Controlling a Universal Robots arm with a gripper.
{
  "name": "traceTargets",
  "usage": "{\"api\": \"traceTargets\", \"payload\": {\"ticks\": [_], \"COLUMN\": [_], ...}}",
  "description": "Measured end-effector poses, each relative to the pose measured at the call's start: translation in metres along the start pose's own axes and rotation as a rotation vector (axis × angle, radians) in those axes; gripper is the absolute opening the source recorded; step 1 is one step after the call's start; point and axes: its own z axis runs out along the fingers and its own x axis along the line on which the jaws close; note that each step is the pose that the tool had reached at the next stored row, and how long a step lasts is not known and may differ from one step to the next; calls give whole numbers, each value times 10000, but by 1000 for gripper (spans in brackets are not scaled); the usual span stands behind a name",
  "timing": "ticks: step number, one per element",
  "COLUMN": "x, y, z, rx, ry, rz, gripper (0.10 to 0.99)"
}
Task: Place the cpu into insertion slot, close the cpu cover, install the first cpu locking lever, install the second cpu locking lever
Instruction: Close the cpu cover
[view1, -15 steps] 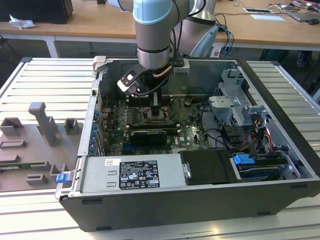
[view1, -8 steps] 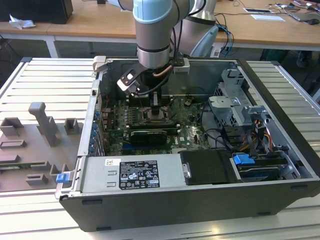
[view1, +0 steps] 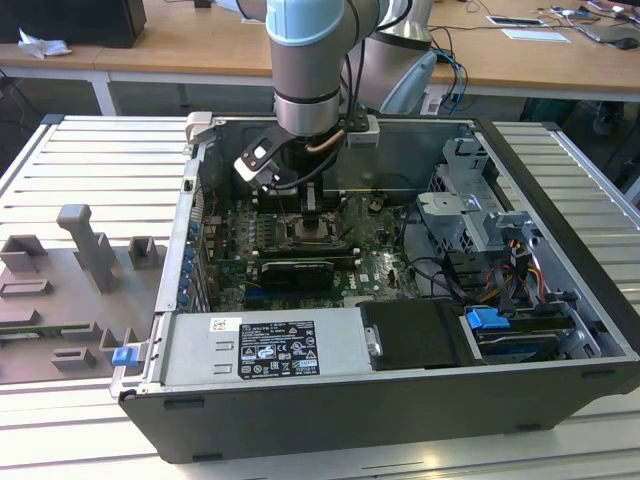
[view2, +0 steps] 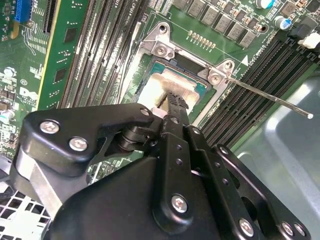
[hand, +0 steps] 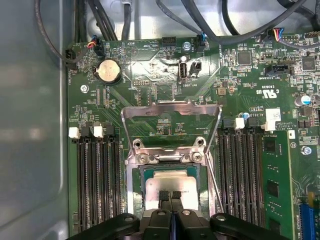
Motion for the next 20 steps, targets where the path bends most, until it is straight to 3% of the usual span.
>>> {"api": "traceTargets", "payload": {"ticks": [8,13,15,20], "x": [2,5,6,10], "y": [11,102,103,118], "z": [-62,-55,-67,-246], "rx": [12,104,111,110], "ry": [1,10,7,11], "rz": [3,9,11,12], "gripper": [106,106,106,106]}}
